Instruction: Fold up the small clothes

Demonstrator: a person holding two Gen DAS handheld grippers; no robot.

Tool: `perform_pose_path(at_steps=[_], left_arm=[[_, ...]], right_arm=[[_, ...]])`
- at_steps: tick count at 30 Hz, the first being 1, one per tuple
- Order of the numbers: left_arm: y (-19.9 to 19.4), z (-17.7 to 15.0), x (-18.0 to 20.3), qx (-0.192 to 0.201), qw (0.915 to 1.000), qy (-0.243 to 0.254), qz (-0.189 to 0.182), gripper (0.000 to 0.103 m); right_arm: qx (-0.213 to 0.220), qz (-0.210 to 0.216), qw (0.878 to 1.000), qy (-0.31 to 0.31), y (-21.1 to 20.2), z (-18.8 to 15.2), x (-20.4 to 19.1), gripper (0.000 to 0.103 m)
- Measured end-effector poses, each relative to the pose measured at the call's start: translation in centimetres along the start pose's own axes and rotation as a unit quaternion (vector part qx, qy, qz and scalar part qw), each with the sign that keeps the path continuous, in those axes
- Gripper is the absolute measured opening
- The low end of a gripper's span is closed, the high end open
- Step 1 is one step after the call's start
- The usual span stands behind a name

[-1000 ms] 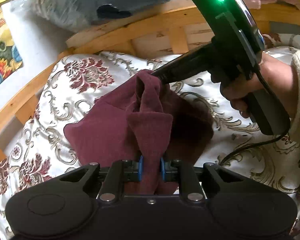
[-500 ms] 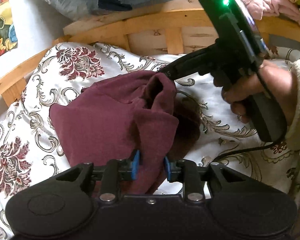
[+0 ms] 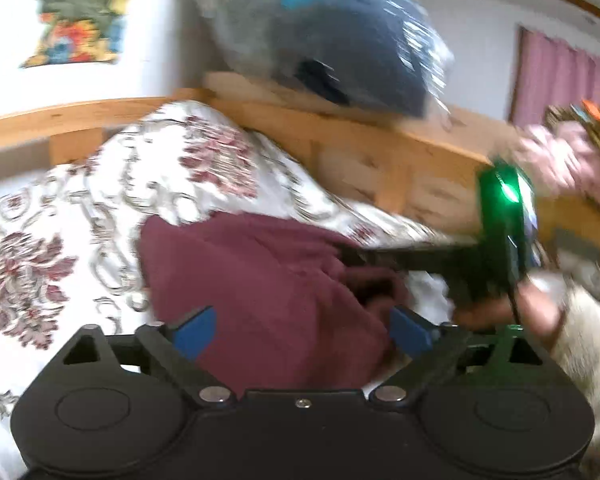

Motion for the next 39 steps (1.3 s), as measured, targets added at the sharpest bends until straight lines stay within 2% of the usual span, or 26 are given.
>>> perform_pose_path(at_steps=[2,6,7,9,11,12,17,21,24,28,34,36,39], left_arm=[[0.3,0.3,-0.9,-0.009,0.9994,-0.026,0.02,0.102],[2.2,0.2,-2.7,-0.065,0.9925,-0.093,0.045,0.102],[2.5,0.0,-3.1,-0.077,0.9902,-0.107,0.047,0.102],[3.1,-0.5,-3.7,-0.094,0.986,-0.129,0.047,0.102],[3.2,-1.1,-3.8,-0.104,0.9843,-0.133,0.052,0.102],[3.4,-1.3,-3.8,-0.108,0.984,-0.13,0.056,0.102],[4.2,-2.5,-3.0,-0.133,0.9841,-0.084,0.082,0.102],[4.7,-3.9,-2.0,-0.145,0.9836,-0.039,0.099,0.102],[4.7,-4.2,-1.6,-0.143,0.9838,-0.025,0.105,0.102],[5.0,-4.2,-1.8,-0.155,0.982,-0.034,0.103,0.102],[5.3,-4.4,-2.2,-0.17,0.9791,-0.05,0.101,0.102],[5.3,-4.5,-2.1,-0.171,0.9788,-0.05,0.101,0.102],[5.3,-4.5,-2.2,-0.173,0.9785,-0.049,0.101,0.102]], right_arm=[[0.002,-0.007,1.0,0.006,-0.2,0.0,0.3,0.036],[0.017,-0.001,1.0,0.022,-0.9,0.1,0.7,0.058],[0.021,0.004,1.0,0.023,-1.1,0.2,0.7,0.068],[0.021,0.022,0.999,0.023,-1.3,0.2,0.5,0.077],[0.011,0.036,0.999,0.017,-1.1,0.2,0.0,0.09],[0.004,0.041,0.999,0.012,-1.0,0.0,-0.3,0.092],[-0.039,0.017,0.999,-0.032,0.2,-0.8,-1.5,0.098],[-0.044,0.012,0.998,-0.045,0.3,-1.2,-1.7,0.1],[-0.021,0.028,0.999,-0.032,-0.1,-0.9,-1.5,0.102],[0.018,0.044,0.999,-0.005,-0.5,0.0,-0.8,0.103],[0.052,0.04,0.997,0.041,0.9,0.7,0.6,0.103],[0.066,0.042,0.995,0.055,1.5,0.9,0.9,0.101],[0.068,0.035,0.995,0.071,2.4,0.9,1.4,0.092]])
Point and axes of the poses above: each gripper's, at about its wrist camera, not at the fingertips, and y roughly the way its jaws point, x to its right, z to its top, the point moved 4 cm from there along y, roughly the way its jaws point, and after that the axes turned 15 degrees about z, right-handed, at the moved point
